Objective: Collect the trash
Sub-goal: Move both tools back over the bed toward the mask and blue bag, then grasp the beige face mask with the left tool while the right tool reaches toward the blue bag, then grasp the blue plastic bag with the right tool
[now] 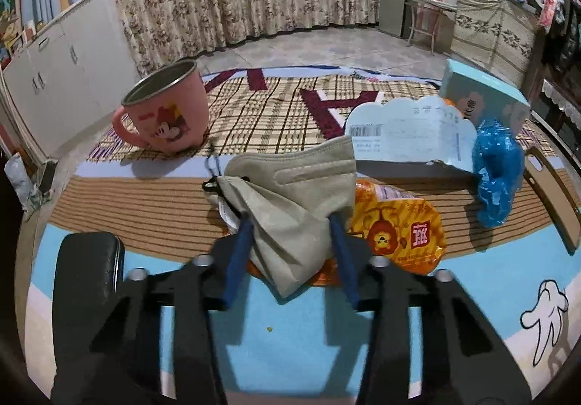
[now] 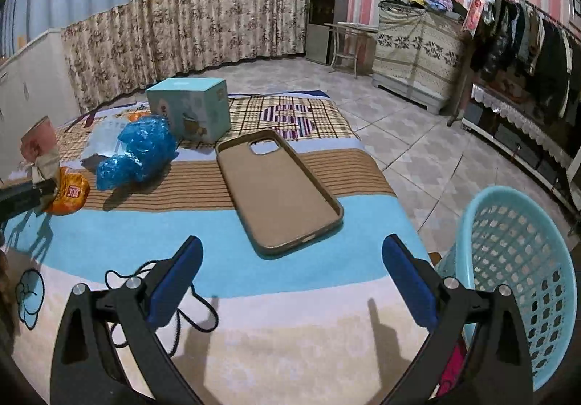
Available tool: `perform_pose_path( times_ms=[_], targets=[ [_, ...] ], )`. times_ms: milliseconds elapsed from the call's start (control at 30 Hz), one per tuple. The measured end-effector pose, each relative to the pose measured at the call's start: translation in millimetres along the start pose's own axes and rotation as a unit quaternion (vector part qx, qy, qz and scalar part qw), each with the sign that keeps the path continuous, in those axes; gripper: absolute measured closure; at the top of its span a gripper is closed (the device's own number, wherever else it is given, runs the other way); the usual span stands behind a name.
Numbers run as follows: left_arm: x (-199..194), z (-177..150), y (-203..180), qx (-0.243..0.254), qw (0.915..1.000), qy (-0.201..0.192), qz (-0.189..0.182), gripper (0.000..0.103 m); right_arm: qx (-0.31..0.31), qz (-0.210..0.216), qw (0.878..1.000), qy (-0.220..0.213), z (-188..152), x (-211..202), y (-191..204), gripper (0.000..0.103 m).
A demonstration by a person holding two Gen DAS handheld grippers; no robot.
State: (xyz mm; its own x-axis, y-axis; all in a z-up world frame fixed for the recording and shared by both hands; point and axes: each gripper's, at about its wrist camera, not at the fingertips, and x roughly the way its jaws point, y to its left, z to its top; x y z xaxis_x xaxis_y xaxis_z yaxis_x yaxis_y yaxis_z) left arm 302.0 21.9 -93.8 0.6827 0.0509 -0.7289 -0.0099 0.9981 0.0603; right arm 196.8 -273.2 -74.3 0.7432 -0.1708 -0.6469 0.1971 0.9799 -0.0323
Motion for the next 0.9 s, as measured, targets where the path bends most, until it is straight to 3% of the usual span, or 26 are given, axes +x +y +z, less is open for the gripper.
perform_pose_path(
  times_ms=[167, 367, 733, 800, 867, 900],
  targets=[
    [-23, 1, 13, -0.005, 0.9997, -0.021, -0.010, 0.073, 0.001, 0.016, 1.000, -0.005, 9, -4, 12, 0.006],
    [-52, 7, 48, -0.062, 0.9959, -0.048, -0.046, 0.073, -0.006, 0.045, 0.999, -0.012, 38, 4, 54, 0.006],
    [-40, 2, 70, -0.068, 0.9970, -0.035, -0.011, 0.073, -0.043, 0.073, 0.996, 0.012, 54, 52, 125, 0.007],
    [-40, 2, 70, -0.068, 0.9970, -0.035, -0.012, 0.073, -0.056, 0.075, 0.995, 0.021, 55, 61, 133, 0.017],
    [-41, 2, 73, -0.068, 0.9969, -0.035, -0.014, 0.073, -0.059, 0.087, 0.994, 0.035, 53, 68, 135, 0.042],
    [-40, 3, 74, -0.069, 0.9969, -0.035, -0.016, 0.073, -0.059, 0.093, 0.993, 0.043, 51, 71, 135, 0.047]
  ],
)
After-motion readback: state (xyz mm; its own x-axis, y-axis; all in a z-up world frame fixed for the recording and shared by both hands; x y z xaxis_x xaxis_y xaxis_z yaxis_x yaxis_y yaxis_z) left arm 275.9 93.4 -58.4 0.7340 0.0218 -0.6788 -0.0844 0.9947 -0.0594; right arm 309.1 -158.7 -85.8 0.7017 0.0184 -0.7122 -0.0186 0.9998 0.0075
